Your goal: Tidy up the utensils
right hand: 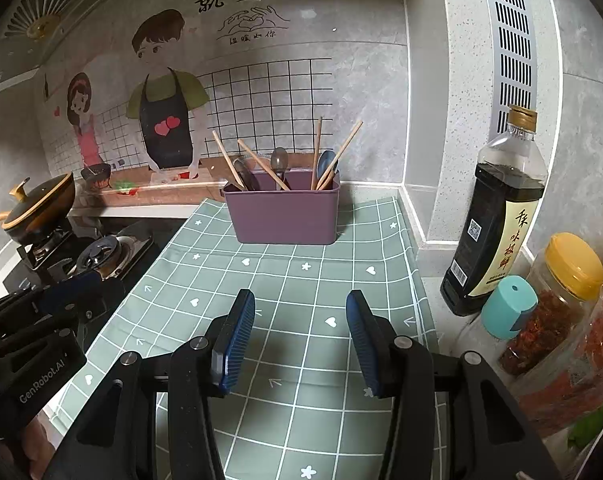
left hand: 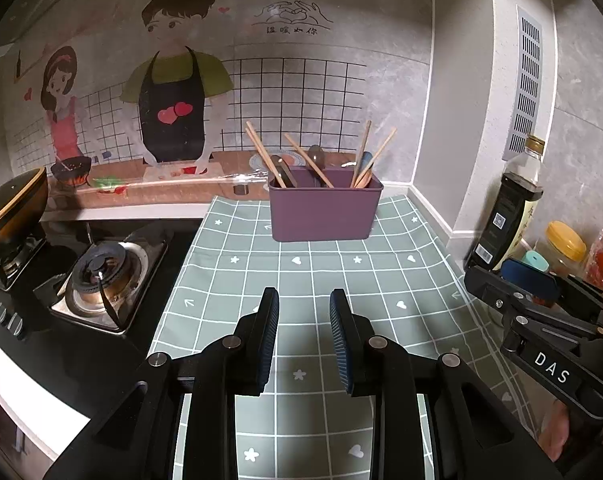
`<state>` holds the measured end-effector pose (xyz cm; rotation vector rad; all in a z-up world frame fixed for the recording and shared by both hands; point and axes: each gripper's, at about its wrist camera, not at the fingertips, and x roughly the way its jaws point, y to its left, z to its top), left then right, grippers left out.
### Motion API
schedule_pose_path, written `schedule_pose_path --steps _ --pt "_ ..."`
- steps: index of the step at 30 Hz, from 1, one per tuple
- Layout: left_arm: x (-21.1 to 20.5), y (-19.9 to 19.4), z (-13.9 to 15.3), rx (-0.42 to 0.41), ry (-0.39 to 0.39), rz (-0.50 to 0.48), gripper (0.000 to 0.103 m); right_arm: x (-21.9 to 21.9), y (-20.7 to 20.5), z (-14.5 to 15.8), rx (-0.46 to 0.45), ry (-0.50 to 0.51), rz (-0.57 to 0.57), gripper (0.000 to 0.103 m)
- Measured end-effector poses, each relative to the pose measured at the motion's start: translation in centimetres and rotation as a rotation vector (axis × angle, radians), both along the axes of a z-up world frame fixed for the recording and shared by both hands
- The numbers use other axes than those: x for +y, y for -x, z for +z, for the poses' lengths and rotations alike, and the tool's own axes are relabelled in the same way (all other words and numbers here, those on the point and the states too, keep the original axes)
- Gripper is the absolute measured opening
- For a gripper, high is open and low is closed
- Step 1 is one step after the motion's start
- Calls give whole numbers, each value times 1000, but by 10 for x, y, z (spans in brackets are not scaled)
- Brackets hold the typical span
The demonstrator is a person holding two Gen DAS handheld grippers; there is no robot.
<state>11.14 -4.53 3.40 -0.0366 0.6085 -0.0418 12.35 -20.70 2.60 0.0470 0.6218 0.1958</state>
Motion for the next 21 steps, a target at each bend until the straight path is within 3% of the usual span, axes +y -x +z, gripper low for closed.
schedule_pose_path --steps 21 --pt "5 0 -5 19 17 6 28 -1 -1 -2 6 3 -2 45"
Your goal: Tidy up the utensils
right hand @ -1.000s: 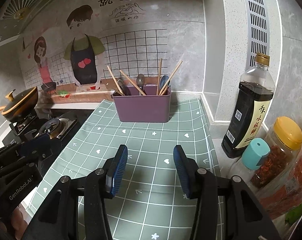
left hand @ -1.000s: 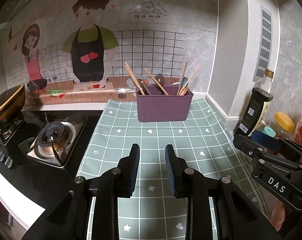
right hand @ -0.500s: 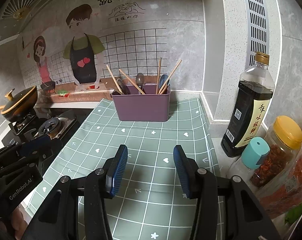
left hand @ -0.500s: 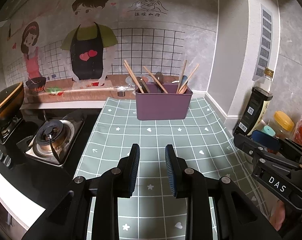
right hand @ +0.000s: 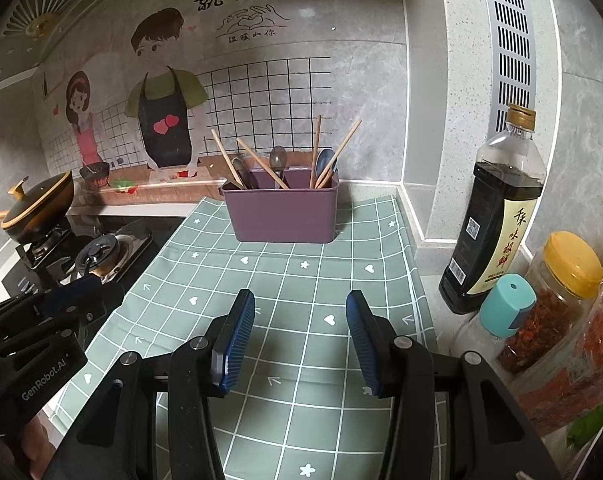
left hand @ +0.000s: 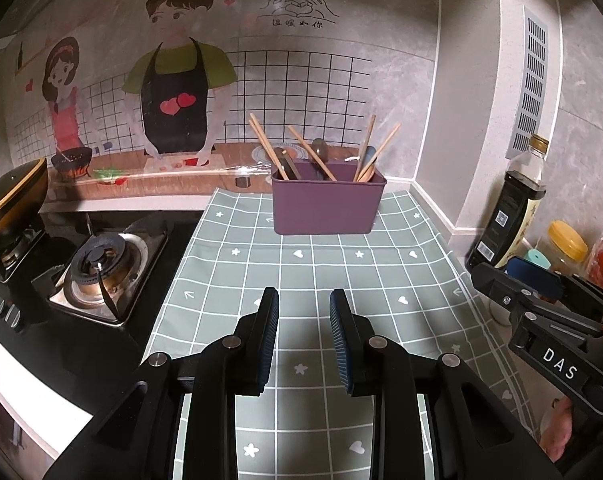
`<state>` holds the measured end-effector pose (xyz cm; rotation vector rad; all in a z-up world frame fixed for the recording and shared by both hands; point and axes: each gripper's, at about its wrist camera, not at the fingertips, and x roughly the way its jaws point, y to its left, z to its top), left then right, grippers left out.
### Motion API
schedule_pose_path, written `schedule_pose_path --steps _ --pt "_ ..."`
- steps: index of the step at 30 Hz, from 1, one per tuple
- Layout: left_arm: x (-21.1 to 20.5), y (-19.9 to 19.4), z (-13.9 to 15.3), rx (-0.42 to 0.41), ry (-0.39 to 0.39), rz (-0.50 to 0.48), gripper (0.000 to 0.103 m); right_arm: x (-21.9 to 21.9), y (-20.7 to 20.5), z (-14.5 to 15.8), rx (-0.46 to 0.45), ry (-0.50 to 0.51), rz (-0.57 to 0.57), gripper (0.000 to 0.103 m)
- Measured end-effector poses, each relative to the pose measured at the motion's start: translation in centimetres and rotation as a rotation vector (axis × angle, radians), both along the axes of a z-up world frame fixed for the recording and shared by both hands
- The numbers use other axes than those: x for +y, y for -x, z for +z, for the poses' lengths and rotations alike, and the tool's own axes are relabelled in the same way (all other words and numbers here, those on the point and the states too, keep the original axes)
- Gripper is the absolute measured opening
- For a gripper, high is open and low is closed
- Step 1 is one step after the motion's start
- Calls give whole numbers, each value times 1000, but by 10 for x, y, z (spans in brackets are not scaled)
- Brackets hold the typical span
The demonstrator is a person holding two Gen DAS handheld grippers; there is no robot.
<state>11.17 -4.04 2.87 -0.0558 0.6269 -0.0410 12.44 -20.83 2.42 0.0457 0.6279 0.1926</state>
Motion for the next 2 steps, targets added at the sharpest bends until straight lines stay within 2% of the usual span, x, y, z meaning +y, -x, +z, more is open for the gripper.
schedule_pose_path --steps 2 --pt "1 0 0 -3 3 2 28 -1 0 -1 2 -2 -2 45"
